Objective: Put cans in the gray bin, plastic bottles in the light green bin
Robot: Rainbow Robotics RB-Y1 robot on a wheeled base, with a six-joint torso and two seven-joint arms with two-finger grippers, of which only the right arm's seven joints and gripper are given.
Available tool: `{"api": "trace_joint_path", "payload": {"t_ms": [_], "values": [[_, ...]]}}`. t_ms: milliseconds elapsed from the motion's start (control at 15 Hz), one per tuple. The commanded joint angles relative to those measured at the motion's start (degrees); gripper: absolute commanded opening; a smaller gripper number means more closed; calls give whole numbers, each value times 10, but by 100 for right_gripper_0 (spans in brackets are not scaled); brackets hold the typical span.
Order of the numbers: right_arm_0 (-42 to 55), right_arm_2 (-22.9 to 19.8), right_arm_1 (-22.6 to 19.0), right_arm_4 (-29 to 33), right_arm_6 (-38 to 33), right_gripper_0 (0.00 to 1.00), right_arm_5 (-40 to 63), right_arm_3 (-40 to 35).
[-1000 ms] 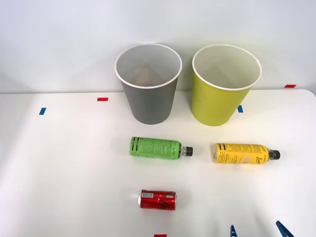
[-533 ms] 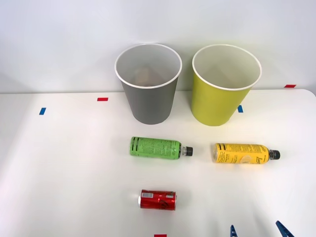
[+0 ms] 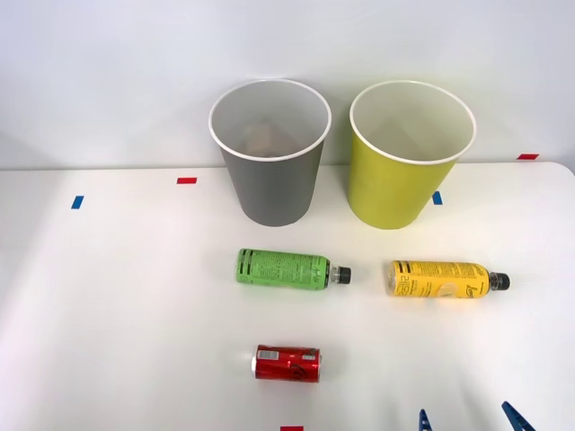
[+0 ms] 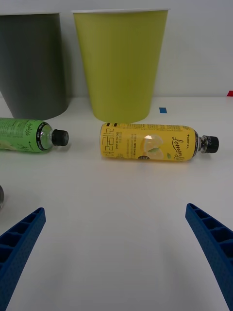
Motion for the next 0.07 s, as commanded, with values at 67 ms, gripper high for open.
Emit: {"api": "trace_joint_path", "payload": {"t_ms": [67], "values": [[0, 0, 0, 0, 0, 100, 0, 0]]}}
